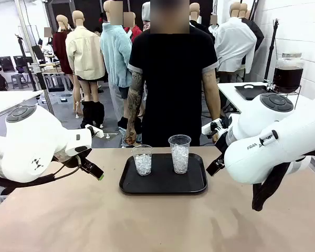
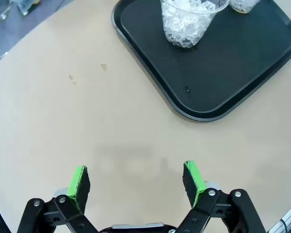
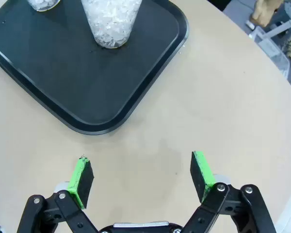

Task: Pour the drink into the iced cup.
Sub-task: Pick up the iced cup indicated by the human and present it to them.

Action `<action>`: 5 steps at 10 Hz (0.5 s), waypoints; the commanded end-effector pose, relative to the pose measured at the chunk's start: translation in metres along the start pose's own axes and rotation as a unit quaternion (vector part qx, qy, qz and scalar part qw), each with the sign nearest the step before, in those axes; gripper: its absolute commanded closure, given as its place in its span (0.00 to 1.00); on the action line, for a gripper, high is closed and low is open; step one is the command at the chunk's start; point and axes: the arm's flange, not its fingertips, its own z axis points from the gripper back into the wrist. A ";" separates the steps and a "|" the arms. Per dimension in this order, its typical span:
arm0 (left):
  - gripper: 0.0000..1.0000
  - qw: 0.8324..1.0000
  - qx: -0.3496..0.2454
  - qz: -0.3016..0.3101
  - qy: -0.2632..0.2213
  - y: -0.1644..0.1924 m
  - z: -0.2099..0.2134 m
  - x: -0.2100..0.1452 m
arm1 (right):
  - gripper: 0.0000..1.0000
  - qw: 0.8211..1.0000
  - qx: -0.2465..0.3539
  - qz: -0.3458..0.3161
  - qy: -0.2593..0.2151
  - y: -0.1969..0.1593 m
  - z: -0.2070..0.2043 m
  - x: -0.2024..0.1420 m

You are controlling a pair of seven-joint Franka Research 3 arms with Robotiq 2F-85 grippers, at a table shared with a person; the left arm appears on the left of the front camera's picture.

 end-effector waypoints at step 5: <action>0.00 1.000 0.000 0.000 0.000 0.000 0.000 0.000 | 0.00 1.000 0.000 0.000 0.000 0.000 0.000 0.000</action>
